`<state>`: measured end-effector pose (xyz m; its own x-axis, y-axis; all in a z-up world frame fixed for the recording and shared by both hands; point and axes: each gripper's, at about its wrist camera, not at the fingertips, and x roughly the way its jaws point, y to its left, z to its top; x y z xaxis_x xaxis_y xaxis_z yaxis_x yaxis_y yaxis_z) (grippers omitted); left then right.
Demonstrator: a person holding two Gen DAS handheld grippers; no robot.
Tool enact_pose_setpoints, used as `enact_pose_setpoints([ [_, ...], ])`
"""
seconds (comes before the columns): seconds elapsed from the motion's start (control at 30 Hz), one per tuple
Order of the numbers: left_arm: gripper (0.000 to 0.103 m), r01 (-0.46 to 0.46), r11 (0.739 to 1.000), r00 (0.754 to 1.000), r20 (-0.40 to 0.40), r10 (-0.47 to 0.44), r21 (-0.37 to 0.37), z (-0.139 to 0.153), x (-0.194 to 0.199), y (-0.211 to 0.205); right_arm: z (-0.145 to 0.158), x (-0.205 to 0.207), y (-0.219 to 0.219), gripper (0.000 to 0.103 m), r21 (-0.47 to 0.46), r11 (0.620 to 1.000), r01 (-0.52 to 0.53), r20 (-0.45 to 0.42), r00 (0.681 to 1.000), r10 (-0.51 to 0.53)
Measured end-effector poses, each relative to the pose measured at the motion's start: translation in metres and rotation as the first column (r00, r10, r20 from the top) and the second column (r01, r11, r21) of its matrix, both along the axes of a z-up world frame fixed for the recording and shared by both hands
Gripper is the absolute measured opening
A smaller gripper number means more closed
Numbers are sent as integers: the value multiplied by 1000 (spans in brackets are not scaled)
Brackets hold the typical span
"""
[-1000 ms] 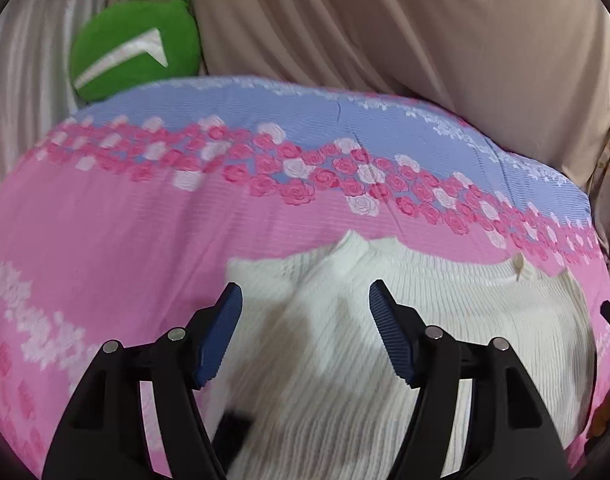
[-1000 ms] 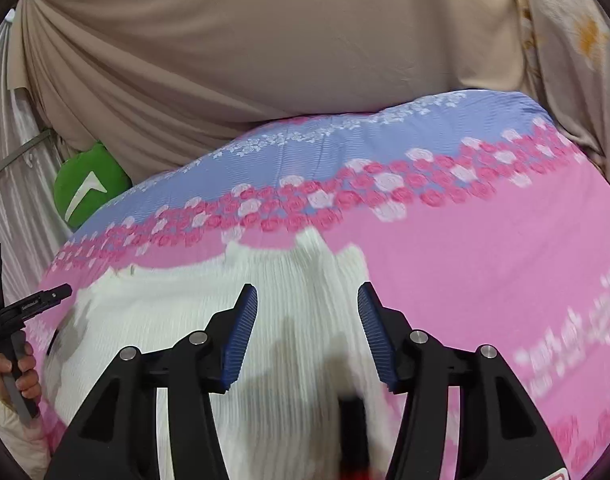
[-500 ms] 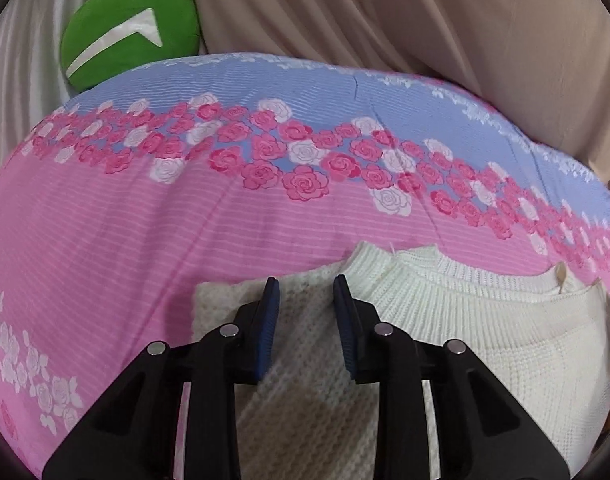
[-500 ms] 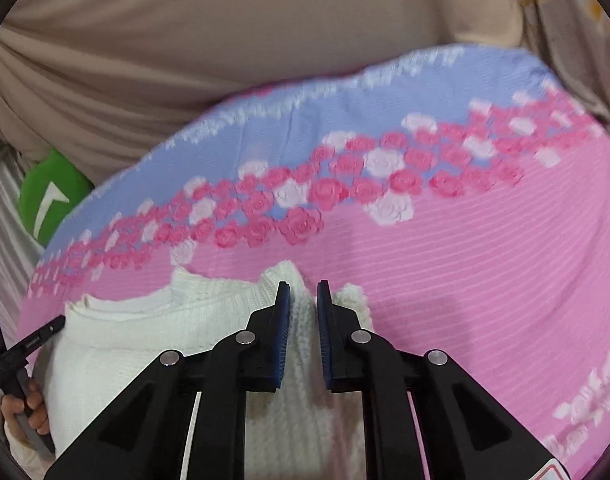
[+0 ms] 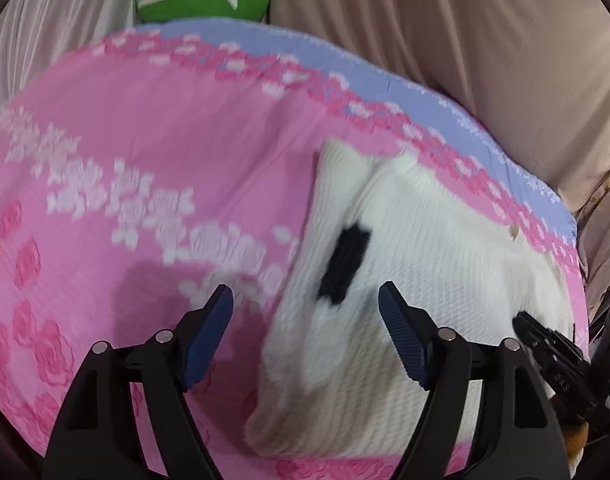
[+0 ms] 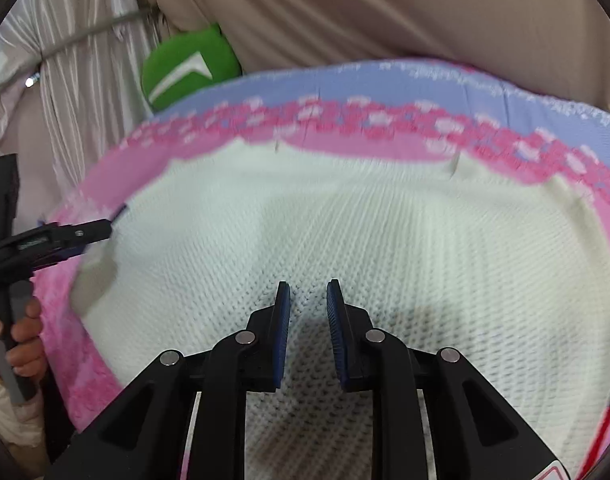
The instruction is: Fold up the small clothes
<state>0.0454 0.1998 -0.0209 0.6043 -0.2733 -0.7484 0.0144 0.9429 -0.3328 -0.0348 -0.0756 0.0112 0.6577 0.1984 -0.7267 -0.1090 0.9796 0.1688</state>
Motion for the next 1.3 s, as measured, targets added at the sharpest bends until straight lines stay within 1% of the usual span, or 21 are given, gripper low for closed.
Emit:
enact_pose_setpoints([
  [0.03, 76, 1, 1000, 1000, -17, -1, -21, -8, 0, 1, 0, -1, 0, 20, 0, 1000, 0, 6, 1000, 0],
  [0.07, 82, 0, 999, 1000, 19, 1, -42, -9, -4, 1, 1, -2, -1, 20, 8, 1000, 2, 7, 1000, -2],
  [0.13, 84, -2, 999, 1000, 21, 3, -34, -10, -3, -4, -1, -3, -5, 20, 35, 999, 6, 11, 1000, -7],
  [0.2, 75, 20, 998, 1000, 25, -18, -63, -9, 1, -10, 2, -9, -12, 19, 76, 997, 21, 25, 999, -23],
  [0.23, 55, 37, 996, 999, 16, -36, -78, -8, 3, -14, 3, -12, -16, 19, 98, 995, 33, 32, 999, -36],
  [0.27, 42, 43, 995, 999, 4, -43, -92, -7, 5, -17, 4, -16, -20, 19, 125, 991, 45, 38, 998, -50],
  [0.33, 29, 44, 994, 999, 19, -42, -101, 3, 5, -20, 6, -24, -28, 20, 162, 984, 68, 49, 996, -77],
  [0.43, 24, 85, 990, 992, 97, -75, -109, 33, -3, -32, 7, -41, -41, 20, 190, 977, 96, 62, 992, -109],
  [0.5, 23, 131, 988, 981, 157, -117, -84, 57, -11, -51, 9, -53, -50, 21, 195, 974, 115, 71, 989, -131],
  [0.6, 22, 226, 974, 945, 248, -213, -26, 91, -23, -96, 13, -70, -66, 25, 200, 968, 151, 86, 982, -171],
  [0.7, 22, 346, 938, 893, 300, -335, 18, 111, -35, -155, 14, -87, -87, 25, 212, 957, 196, 87, 972, -218],
  [0.77, 12, 424, 904, 853, 315, -417, 48, 115, -41, -195, 17, -100, -103, 26, 219, 947, 236, 94, 961, -261],
  [0.8, 10, 465, 883, 830, 317, -459, 58, 117, -45, -219, 17, -106, -109, 26, 219, 943, 252, 97, 956, -278],
  [0.83, 0, 507, 860, 807, 316, -499, 63, 117, -47, -239, 18, -112, -116, 26, 219, 937, 272, 98, 949, -298],
  [0.87, 0, 544, 836, 785, 306, -538, 74, 114, -47, -265, 18, -120, -125, 27, 222, 929, 296, 99, 941, -323],
  [0.93, 0, 576, 809, 763, 276, -585, 122, 100, -46, -305, 18, -133, -140, 27, 229, 915, 334, 93, 928, -362],
  [1.0, 0, 599, 787, 759, 209, -616, 145, 78, -41, -340, 16, -144, -153, 27, 234, 900, 367, 86, 915, -395],
  [1.1, 0, 627, 774, 764, 128, -632, 81, 57, -36, -353, 16, -162, -167, 30, 233, 885, 403, 86, 898, -432],
  [1.17, 0, 629, 776, 766, 136, -628, 42, 61, -38, -341, 16, -168, -174, 40, 245, 878, 412, 78, 894, -442],
  [1.2, 0, 623, 781, 769, 158, -620, 32, 69, -40, -329, 16, -167, -177, 42, 265, 876, 403, 69, 898, -435],
  [1.3, 5, 586, 810, 787, 209, -580, 38, 94, -49, -291, 19, -158, -175, 50, 360, 871, 334, 52, 925, -377],
])
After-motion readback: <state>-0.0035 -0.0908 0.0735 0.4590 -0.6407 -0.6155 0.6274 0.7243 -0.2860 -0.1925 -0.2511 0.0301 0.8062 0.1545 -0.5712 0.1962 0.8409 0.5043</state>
